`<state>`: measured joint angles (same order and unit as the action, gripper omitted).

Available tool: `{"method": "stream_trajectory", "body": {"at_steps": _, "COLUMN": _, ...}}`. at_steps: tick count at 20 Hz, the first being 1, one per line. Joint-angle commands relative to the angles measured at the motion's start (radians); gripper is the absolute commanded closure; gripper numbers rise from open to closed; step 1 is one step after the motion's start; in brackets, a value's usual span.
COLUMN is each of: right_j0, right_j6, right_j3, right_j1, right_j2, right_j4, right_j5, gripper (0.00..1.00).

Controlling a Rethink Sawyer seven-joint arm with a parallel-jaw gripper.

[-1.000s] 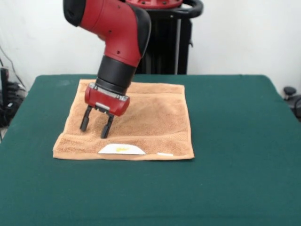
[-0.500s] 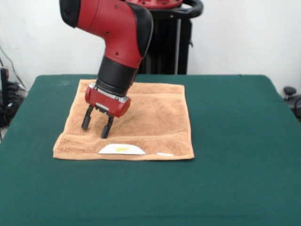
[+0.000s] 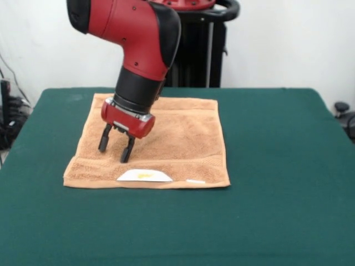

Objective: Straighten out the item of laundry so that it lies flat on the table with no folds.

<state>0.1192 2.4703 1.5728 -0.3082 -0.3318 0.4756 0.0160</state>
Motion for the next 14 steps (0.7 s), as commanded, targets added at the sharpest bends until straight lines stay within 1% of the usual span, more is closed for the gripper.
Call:
{"method": "stream_trajectory", "body": {"at_steps": 1, "right_j0": -0.015, "right_j6": 0.013, "right_j3": 0.032, "right_j1": 0.069, "right_j2": 0.28, "right_j4": -0.023, "right_j5": -0.083, "gripper": 0.0}}
{"method": "stream_trajectory", "body": {"at_steps": 4, "right_j0": -0.013, "right_j6": 0.019, "right_j3": 0.051, "right_j1": 0.056, "right_j2": 0.287, "right_j4": -0.028, "right_j5": -0.095, "gripper": 0.0}}
{"method": "stream_trajectory", "body": {"at_steps": 9, "right_j0": -0.002, "right_j6": 0.023, "right_j3": 0.101, "right_j1": 0.004, "right_j2": 0.308, "right_j4": -0.031, "right_j5": -0.116, "gripper": 0.0}}
{"method": "stream_trajectory", "body": {"at_steps": 14, "right_j0": 0.005, "right_j6": 0.032, "right_j3": 0.121, "right_j1": -0.014, "right_j2": 0.313, "right_j4": -0.026, "right_j5": -0.098, "gripper": 0.0}}
